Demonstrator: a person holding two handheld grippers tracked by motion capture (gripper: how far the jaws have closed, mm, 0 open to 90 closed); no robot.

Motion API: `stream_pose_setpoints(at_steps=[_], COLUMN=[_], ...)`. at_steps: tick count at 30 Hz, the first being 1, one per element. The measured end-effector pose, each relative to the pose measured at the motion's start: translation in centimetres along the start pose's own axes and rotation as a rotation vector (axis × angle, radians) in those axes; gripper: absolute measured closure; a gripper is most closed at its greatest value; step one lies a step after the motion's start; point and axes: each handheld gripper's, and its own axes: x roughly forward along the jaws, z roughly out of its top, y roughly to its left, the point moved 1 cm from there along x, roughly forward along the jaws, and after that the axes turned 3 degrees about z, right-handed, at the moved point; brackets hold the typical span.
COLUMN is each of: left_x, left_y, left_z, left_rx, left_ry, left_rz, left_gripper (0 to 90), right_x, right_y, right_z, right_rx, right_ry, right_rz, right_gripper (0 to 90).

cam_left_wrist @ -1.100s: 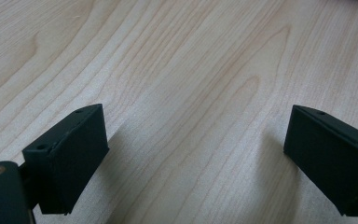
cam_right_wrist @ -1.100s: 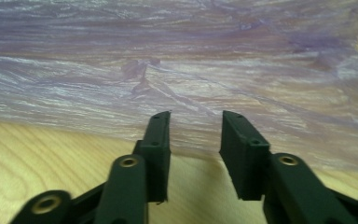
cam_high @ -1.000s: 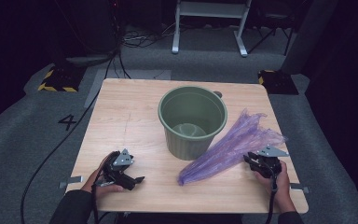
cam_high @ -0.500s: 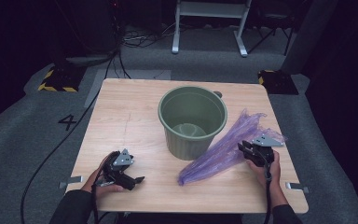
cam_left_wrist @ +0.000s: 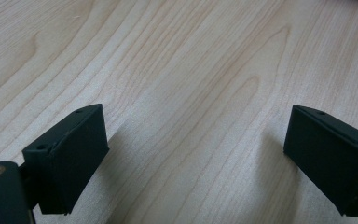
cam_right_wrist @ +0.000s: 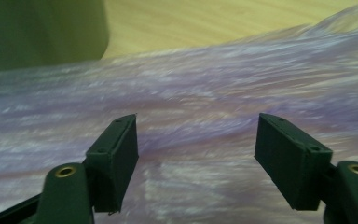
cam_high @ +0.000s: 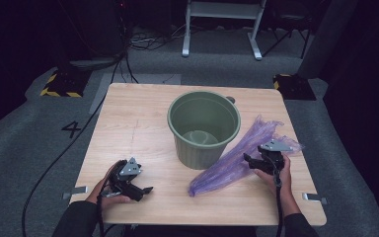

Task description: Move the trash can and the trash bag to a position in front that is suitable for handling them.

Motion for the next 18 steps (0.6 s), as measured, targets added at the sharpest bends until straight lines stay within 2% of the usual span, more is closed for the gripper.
stream_pose_setpoints(at_steps=[2, 5, 12, 15, 18], left_x=[0.02, 0.02, 0.06, 0.07, 0.07], left_y=[-0.01, -0.01, -0.02, -0.04, -0.05], left_z=[0.03, 0.03, 0.06, 0.07, 0.08], left_rx=[0.001, 0.002, 0.003, 0.001, 0.001], left_ry=[0.001, 0.001, -0.001, -0.001, 0.001], left_rz=[0.0, 0.0, -0.002, -0.002, -0.001], left_gripper=[5.7, 5.7, 5.7, 5.7, 5.7], right_x=[0.19, 0.6, 0.85, 0.79, 0.69], right_y=[0.03, -0.01, 0.14, 0.16, 0.23], right_z=[-0.33, -0.67, -0.6, -0.64, -0.65], right_rx=[-0.009, 0.014, 0.006, 0.004, 0.004], right_ry=[0.013, 0.038, 0.062, 0.058, 0.049], right_rz=[0.019, 0.038, 0.029, 0.053, 0.066], right_gripper=[31.5, 31.3, 32.6, 41.5, 55.1])
